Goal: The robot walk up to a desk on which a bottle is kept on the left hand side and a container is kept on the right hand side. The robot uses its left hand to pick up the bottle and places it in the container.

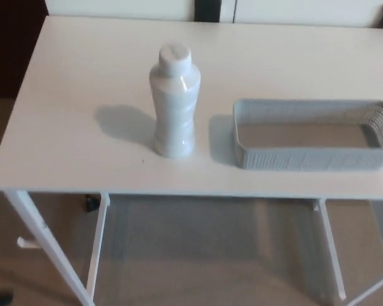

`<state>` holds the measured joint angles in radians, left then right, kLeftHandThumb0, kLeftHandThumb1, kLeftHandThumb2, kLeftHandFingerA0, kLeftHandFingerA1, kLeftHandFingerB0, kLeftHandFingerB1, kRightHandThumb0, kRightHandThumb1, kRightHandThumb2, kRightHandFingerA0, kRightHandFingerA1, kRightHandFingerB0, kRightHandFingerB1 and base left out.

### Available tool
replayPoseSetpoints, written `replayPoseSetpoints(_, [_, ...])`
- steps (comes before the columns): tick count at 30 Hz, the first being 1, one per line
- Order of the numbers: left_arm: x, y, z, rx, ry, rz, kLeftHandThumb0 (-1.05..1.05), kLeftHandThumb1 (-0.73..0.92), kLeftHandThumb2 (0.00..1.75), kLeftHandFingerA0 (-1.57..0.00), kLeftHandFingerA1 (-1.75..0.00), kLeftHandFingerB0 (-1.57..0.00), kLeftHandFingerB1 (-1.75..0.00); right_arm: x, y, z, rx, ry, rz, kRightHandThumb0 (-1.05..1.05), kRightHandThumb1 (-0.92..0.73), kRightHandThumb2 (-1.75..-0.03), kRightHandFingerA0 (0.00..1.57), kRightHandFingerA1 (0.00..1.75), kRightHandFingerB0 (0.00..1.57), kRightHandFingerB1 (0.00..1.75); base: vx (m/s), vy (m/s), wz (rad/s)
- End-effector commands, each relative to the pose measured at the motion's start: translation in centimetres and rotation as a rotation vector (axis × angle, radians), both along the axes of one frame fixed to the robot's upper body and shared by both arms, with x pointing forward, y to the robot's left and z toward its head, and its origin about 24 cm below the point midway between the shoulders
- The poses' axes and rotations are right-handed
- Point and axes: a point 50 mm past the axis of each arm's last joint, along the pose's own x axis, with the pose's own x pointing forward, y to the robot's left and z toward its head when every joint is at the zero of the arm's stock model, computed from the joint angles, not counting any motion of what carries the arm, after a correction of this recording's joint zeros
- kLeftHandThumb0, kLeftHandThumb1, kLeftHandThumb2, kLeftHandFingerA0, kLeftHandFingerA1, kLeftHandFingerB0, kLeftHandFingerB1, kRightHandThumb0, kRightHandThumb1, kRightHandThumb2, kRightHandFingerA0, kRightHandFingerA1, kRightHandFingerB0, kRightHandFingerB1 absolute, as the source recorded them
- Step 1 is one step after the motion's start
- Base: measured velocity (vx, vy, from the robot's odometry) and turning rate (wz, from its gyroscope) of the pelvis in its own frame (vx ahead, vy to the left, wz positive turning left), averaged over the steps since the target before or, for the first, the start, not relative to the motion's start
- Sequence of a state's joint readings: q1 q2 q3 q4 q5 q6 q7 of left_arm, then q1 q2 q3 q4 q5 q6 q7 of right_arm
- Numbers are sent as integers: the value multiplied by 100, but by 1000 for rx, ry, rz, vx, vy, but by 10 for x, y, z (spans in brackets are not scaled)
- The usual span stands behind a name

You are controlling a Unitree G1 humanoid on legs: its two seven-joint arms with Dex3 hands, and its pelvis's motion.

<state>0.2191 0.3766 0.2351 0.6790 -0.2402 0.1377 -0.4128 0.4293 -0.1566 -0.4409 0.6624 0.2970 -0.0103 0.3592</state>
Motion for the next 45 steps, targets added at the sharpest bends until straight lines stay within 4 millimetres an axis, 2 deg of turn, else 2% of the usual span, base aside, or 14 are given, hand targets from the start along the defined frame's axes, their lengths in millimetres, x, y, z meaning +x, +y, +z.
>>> replayPoseSetpoints(1, [-31,5,-8,72,158,-2,-33,61,58,-59,-49,-53,-43,-31,-8,3,-15,18,-6,-38,-42,-53,62,65,38,47,245,-61,8])
replayPoseSetpoints(9, [-33,5,-10,60,151,13,-35,62,58,-58,-49,-59,-45,-22,-9,7,-32,4,34,-38,-41,-52,60,65,36,47,228,-148,15])
replayPoseSetpoints(16, [-36,7,-7,41,155,1,-36,67,60,-49,-48,-53,-44,-20,-10,6,-33,3,42,-38,-42,-53,64,66,38,46,49,-45,-1])
replayPoseSetpoints(17, [-38,10,-7,36,155,12,-34,65,59,-52,-47,-60,-46,-21,-11,6,-26,4,36,-37,-43,-53,62,66,37,47,-3,122,-8])
replayPoseSetpoints(23, [-41,18,-4,6,142,34,-35,65,59,-48,-47,-59,-46,-17,-11,6,-21,-1,39,-38,-42,-53,59,65,35,47,-32,256,19])
replayPoseSetpoints(25, [-46,22,-2,-18,139,75,-32,63,58,-46,-48,-63,-50,-18,-11,5,-33,7,42,-38,-42,-53,60,63,37,47,-45,220,25])
replayPoseSetpoints(29, [-69,37,10,-44,143,103,-33,63,58,-51,-51,-55,-48,-15,-11,6,-30,5,34,-36,-42,-53,62,66,39,47,6,34,12])
replayPoseSetpoints(30, [-75,41,12,-55,140,120,-31,66,59,-51,-52,-43,-45,-14,-12,6,-28,1,37,-36,-42,-53,61,65,36,47,16,88,0])
replayPoseSetpoints(32, [-88,47,15,-66,132,160,-30,66,58,-55,-53,-48,-46,-12,-12,5,-21,-10,44,-36,-43,-53,58,64,35,47,2,102,-3])
replayPoseSetpoints(33, [-95,51,16,-62,137,203,-28,61,57,-54,-54,-63,-53,-11,-10,5,-18,-11,45,-36,-43,-53,57,63,35,47,-100,258,-10])
replayPoseSetpoints(36, [-113,59,20,-52,150,265,-28,62,58,-49,-52,-65,-57,-9,-7,6,-23,-12,50,-35,-45,-53,58,64,35,47,-59,376,8])
replayPoseSetpoints(37, [-117,62,21,-54,159,272,-27,65,58,-46,-52,-58,-51,-10,-7,4,-24,-9,49,-39,-45,-54,57,61,36,46,44,457,-30])
replayPoseSetpoints(40, [-117,63,22,-54,157,265,-28,68,59,-46,-51,-54,-49,-10,-6,3,-25,-4,56,-40,-45,-54,56,60,37,45,-62,221,0])
replayPoseSetpoints(45, [-112,63,21,-65,143,277,-28,66,59,-48,-51,-61,-52,-7,-6,3,-15,-12,57,-39,-47,-54,56,60,35,45,-9,46,0])
